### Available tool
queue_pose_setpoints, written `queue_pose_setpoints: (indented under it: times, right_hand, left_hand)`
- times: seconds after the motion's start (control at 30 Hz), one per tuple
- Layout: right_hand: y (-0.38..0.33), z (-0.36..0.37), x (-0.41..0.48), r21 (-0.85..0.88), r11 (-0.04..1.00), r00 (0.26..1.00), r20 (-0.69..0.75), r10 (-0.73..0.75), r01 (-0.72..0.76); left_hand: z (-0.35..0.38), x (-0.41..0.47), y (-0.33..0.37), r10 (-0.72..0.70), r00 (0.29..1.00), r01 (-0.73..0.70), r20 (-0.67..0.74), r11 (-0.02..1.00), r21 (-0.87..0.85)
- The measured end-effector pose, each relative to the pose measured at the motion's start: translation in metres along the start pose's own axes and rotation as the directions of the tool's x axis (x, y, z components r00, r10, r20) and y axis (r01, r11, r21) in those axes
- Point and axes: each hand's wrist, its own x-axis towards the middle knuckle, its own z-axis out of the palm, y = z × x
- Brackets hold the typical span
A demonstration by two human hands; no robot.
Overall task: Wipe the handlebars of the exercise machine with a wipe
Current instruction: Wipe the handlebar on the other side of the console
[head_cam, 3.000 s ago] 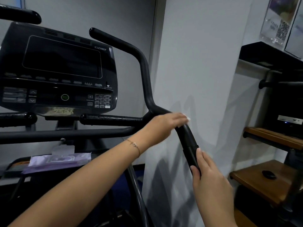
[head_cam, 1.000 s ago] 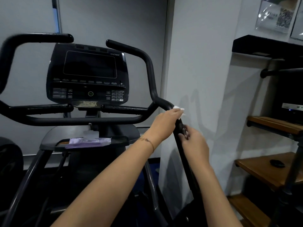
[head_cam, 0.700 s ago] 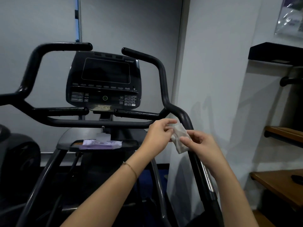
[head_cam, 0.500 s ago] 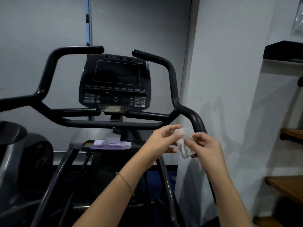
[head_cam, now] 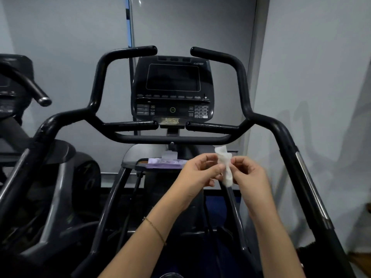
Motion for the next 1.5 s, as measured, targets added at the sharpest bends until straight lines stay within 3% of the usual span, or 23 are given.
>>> queue_pose_setpoints:
  times: [0.13,0.3,0.4,0.6,0.7,0.83,0.93,1.03,1.17,1.23,1.33,1.4,1.5]
  right_hand:
    - [0.002,0.021,-0.014,-0.094,0.993,0.997,-0.017,-0.070,0.068]
    - [0.004,0.033,-0.023,0.097,0.995,0.993,-0.120,0.014,-0.003]
    - [0.004,0.048,-0.030,0.160,0.986,0.992,-0.114,0.057,-0.038]
    - [0.006,0.079,-0.039,0.142,0.989,0.993,-0.121,-0.018,0.035]
    - [0.010,0.090,-0.041,0.142,0.989,0.995,-0.092,-0.032,0.045]
    - [0.011,0.099,-0.045,0.040,0.999,0.999,-0.047,-0.006,0.008]
    - [0.013,0.109,-0.044,-0.055,0.998,0.998,0.066,0.020,-0.016]
    - [0.014,0.123,-0.040,-0.271,0.960,0.989,0.148,-0.030,0.070]
    - [0.007,0.139,-0.039,-0.379,0.903,0.975,0.171,-0.144,0.200]
    - [0.002,0.144,-0.035,-0.295,0.939,0.980,0.141,-0.143,0.179]
    - [0.000,0.145,-0.022,0.025,0.999,0.981,0.186,-0.050,0.047]
    - [0.001,0.147,-0.014,0.234,0.971,0.960,0.278,-0.009,-0.058]
    - [0.006,0.157,0.003,0.332,0.931,0.922,0.388,0.012,-0.152]
  left_hand:
    - [-0.015,-0.021,-0.003,0.031,0.995,-0.018,-0.094,0.991,0.134]
    - [-0.044,-0.039,0.007,0.035,0.973,0.012,-0.227,0.979,0.205]
    - [-0.057,-0.047,0.013,0.008,0.966,0.040,-0.260,0.983,0.180]
    - [-0.081,-0.053,0.019,-0.029,0.965,0.045,-0.260,0.997,0.057]
    - [-0.096,-0.055,0.018,-0.007,0.971,0.027,-0.239,0.996,0.084]
    - [-0.111,-0.062,0.016,0.060,0.953,0.004,-0.297,0.978,0.210]
    - [-0.121,-0.069,0.019,0.096,0.938,0.020,-0.332,0.944,0.328]
    - [-0.135,-0.073,0.027,0.118,0.942,0.033,-0.313,0.899,0.438]
    - [-0.151,-0.075,0.040,0.079,0.975,0.031,-0.208,0.879,0.477]
    - [-0.158,-0.070,0.042,0.090,0.986,-0.006,-0.139,0.859,0.512]
    - [-0.167,-0.058,0.046,0.124,0.980,-0.014,-0.156,0.823,0.568]
    - [-0.174,-0.049,0.048,0.112,0.979,-0.012,-0.172,0.868,0.496]
    - [-0.185,-0.035,0.049,0.036,0.980,0.017,-0.198,0.965,0.261]
